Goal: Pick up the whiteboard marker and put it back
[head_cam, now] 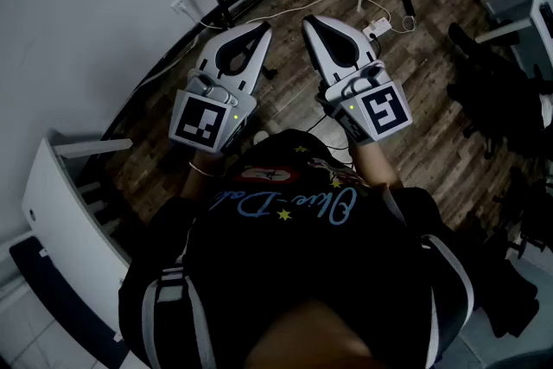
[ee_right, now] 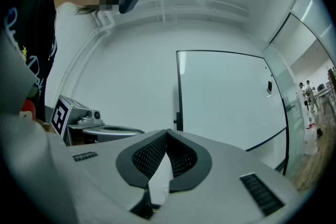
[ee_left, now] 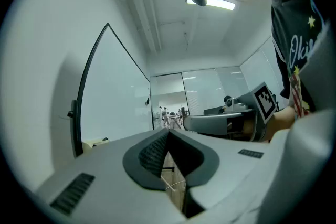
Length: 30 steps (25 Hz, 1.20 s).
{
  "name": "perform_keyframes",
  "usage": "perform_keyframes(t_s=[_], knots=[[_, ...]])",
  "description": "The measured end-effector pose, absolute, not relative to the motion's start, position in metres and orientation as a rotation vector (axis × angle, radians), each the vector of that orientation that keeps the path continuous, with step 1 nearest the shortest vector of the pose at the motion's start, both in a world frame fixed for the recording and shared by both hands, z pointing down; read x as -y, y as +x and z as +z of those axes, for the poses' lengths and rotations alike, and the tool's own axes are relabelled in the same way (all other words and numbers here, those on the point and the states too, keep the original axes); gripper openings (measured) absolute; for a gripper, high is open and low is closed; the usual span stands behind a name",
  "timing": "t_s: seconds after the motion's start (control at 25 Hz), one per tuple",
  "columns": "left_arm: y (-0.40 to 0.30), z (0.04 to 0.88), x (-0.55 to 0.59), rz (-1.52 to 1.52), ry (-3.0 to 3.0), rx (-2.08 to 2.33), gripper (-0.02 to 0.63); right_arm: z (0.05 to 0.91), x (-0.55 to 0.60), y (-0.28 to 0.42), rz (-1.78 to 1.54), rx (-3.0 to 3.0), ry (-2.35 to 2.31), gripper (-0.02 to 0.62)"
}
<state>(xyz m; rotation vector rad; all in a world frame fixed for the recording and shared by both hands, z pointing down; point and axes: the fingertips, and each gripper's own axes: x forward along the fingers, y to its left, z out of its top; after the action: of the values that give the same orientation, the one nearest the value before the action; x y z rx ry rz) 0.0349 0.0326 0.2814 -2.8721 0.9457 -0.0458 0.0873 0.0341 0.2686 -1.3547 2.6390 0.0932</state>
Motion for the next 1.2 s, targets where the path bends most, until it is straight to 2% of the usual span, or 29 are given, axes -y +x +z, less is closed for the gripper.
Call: perform_keyframes(t_s=[1.2], knots=[[0.066,0.288,-0.072,-0.083,-2.813,-1.035,0.015,0.271,-0.069,0.127,0.242,-2.687,-1.332,0.02]])
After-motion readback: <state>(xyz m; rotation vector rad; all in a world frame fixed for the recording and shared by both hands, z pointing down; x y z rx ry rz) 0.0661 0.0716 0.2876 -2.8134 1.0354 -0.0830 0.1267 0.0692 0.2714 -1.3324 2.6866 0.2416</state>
